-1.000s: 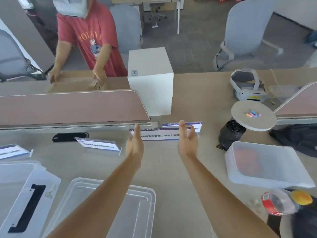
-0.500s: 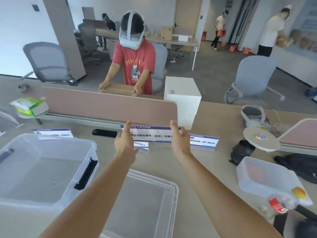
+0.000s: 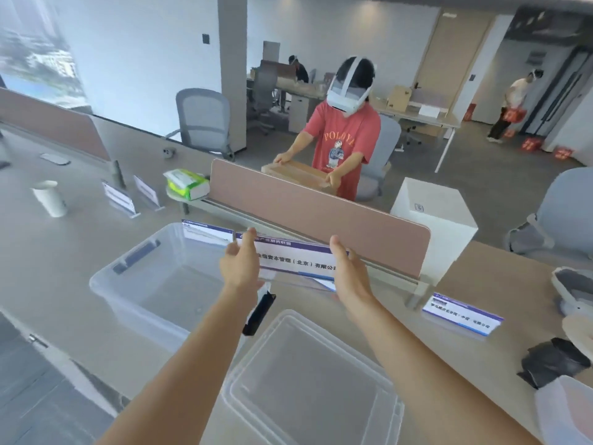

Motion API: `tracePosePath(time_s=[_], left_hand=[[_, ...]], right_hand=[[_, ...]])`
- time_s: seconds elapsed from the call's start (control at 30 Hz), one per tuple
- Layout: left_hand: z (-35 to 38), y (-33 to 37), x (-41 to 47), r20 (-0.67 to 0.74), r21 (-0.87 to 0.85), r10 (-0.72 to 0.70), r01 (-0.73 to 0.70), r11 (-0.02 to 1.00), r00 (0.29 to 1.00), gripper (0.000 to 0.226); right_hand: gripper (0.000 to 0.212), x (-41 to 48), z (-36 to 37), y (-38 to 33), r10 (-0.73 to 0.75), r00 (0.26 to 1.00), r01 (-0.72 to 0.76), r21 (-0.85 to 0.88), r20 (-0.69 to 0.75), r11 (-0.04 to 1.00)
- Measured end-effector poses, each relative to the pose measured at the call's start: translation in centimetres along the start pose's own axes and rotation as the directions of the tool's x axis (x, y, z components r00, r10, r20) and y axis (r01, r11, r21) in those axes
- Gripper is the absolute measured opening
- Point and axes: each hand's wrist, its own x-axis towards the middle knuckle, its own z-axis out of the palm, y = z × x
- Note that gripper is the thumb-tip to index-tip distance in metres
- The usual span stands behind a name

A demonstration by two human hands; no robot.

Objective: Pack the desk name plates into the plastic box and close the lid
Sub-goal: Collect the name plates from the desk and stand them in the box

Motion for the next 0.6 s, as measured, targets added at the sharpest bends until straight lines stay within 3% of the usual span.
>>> tracePosePath(time_s=[0.07,0.13,0.33,0.43,0.6], left_hand=[[-0.9,1.0,0.6,-0.019,0.014,0.018,-0.017,1.0,1.0,0.059],[-1.5,2.1,1.2,-0.065,0.015,0.034,-0.033,0.999,0.997,0.057],[-2.9,5.0,3.3,-0.205,0.089,0.089,-0.072,0.993,0.975,0.052],[-4.5,5.6,4.4,-0.267,0.106,0.11,-0.084,0.991,0.957,0.029],[-8.1,7.0,6.9,-0.316,0.125,0.126,-0.091,0.988,0.94,0.032]], right_hand=[[0.082,1.4,1.3,-0.8,-0.002,0.999,0.001,0.007,0.042,1.0],[0.088,2.7,2.5,-1.5,-0.033,0.994,0.032,0.01,0.1,0.999],[0.08,4.9,6.1,-2.3,-0.04,0.956,0.032,0.031,0.291,0.999],[0.073,5.6,8.6,-2.0,-0.004,0.928,-0.013,0.043,0.374,0.999],[0.078,6.8,13.1,-2.0,-0.113,0.851,0.2,-0.118,0.512,0.973]])
